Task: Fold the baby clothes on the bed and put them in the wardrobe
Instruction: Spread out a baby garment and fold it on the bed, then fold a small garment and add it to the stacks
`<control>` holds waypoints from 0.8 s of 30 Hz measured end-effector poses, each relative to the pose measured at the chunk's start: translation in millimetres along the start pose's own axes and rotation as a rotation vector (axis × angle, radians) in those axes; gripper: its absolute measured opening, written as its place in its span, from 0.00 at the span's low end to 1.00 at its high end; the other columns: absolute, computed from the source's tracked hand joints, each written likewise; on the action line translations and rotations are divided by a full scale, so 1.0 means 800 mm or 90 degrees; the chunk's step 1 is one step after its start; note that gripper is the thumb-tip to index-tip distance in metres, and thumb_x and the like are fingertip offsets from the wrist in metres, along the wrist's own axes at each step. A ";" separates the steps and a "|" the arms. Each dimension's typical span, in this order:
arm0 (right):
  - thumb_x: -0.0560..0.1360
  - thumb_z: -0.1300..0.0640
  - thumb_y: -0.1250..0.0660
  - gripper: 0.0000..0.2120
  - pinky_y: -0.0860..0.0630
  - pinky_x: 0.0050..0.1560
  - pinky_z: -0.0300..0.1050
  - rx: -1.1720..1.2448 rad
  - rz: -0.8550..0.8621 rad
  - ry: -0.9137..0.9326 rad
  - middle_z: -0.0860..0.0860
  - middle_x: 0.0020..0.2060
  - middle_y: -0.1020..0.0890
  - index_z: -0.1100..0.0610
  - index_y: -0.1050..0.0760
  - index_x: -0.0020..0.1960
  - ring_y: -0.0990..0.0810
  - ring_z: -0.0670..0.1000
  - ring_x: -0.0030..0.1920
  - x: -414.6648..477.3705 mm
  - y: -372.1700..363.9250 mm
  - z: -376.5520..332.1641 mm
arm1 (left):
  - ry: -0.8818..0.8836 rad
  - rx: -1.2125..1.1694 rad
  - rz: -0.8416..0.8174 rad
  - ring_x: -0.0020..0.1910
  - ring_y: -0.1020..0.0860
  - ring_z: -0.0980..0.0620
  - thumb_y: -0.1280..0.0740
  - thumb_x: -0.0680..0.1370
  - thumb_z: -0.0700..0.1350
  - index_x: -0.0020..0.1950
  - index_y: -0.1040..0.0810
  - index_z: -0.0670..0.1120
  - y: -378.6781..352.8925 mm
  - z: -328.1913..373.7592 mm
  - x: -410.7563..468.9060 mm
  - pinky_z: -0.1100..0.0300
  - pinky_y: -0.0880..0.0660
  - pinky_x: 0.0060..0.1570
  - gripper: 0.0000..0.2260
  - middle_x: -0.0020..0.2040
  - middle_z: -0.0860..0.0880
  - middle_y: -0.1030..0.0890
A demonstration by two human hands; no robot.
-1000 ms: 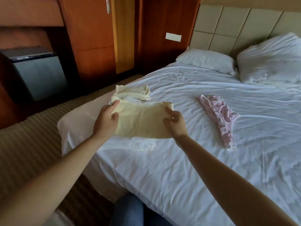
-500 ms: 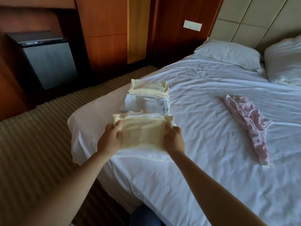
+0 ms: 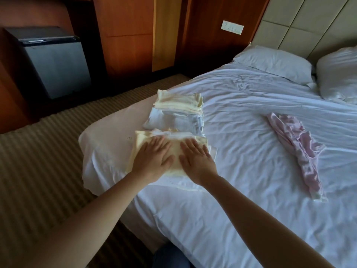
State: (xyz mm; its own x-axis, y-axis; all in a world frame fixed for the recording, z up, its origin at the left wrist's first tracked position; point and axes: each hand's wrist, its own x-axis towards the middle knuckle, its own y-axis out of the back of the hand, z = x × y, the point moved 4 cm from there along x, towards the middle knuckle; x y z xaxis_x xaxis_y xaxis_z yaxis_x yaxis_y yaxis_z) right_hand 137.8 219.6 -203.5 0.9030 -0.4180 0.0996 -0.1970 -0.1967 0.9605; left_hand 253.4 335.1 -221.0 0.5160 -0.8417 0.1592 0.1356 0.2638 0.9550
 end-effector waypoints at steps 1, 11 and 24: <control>0.78 0.37 0.60 0.32 0.61 0.77 0.46 -0.011 -0.002 -0.003 0.46 0.79 0.49 0.49 0.49 0.79 0.56 0.46 0.78 -0.002 -0.009 0.004 | 0.008 0.009 -0.003 0.79 0.47 0.50 0.62 0.74 0.66 0.78 0.40 0.53 -0.010 -0.006 0.001 0.49 0.47 0.75 0.36 0.80 0.50 0.44; 0.82 0.41 0.54 0.28 0.56 0.77 0.45 0.030 -0.069 -0.004 0.45 0.79 0.52 0.48 0.53 0.80 0.55 0.46 0.78 -0.002 -0.016 0.020 | 0.040 0.034 -0.067 0.79 0.49 0.50 0.64 0.71 0.67 0.79 0.43 0.54 -0.013 0.002 0.006 0.49 0.50 0.75 0.39 0.80 0.51 0.46; 0.79 0.51 0.40 0.27 0.39 0.71 0.44 -0.012 -0.010 -0.133 0.43 0.77 0.42 0.46 0.42 0.77 0.40 0.48 0.75 -0.185 0.094 0.219 | -0.163 -0.128 -0.014 0.75 0.37 0.47 0.42 0.81 0.52 0.73 0.30 0.45 -0.020 0.270 0.016 0.55 0.44 0.72 0.22 0.71 0.48 0.28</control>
State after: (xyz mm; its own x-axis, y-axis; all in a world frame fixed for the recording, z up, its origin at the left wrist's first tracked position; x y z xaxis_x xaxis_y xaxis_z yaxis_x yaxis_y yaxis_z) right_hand -77.8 111.4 -191.3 0.8069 -0.5899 0.0310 -0.1746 -0.1881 0.9665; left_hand 75.0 218.1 -180.1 0.2854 -0.9326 0.2210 0.3225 0.3106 0.8942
